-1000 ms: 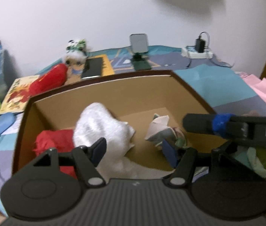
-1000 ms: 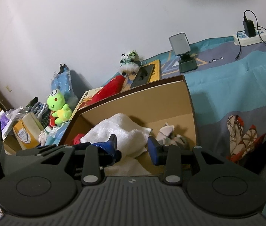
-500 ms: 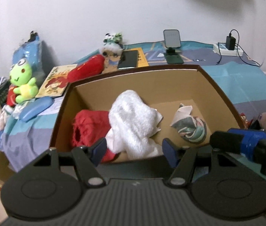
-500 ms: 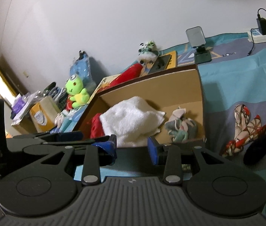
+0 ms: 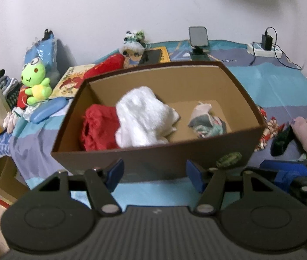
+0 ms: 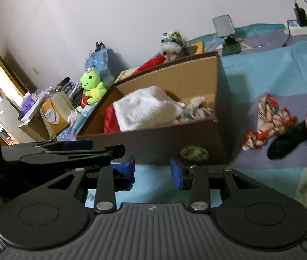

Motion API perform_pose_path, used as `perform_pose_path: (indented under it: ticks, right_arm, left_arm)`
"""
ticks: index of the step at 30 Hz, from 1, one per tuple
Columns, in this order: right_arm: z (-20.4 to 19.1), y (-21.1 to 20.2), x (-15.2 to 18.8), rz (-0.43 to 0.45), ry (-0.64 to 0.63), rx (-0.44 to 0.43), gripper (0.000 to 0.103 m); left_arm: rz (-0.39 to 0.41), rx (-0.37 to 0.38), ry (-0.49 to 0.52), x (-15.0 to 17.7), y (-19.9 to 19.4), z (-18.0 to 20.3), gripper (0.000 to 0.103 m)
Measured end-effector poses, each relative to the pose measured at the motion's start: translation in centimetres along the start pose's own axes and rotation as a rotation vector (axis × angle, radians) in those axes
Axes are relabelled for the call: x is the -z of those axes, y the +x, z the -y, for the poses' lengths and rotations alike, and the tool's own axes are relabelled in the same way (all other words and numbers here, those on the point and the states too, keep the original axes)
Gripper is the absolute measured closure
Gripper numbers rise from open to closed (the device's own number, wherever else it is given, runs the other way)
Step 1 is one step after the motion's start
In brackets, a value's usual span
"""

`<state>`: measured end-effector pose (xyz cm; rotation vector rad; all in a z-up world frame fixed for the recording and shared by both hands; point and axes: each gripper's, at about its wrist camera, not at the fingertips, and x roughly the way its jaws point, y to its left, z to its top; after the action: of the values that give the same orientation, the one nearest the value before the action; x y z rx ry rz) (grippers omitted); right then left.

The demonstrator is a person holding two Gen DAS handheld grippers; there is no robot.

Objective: Organize soft objects
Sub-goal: 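Move the right gripper to the pink plush bunny and grasp it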

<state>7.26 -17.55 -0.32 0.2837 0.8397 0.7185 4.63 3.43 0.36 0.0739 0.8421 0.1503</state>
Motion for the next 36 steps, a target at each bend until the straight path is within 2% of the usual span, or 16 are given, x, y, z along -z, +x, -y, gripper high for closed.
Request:
perform_pose_path:
  ticks: [8,17,28,36]
  right_arm:
    - [3.1,-2.1,1.4,-0.007,0.051,0.045,0.083]
    - [7.6,-6.3,2.2,0.059,0.129,0.14,0.083]
    - [12.7,-12.7,2.9,0.18,0.256,0.248,0.083]
    - [15.4,-14.6,2.8,0.228,0.316,0.3,0.082]
  left_arm:
    - [-0.034,0.067,0.037,1.4,0.2,3.9,0.042]
    - [-0.04,0.231,0.108,1.3,0.3,9.8,0.042]
    - [-0.038,0.408,0.206,-0.1,0.0,16.9,0.03]
    - [-0.057,0.465,0.263,-1.0,0.2,20.7,0.027]
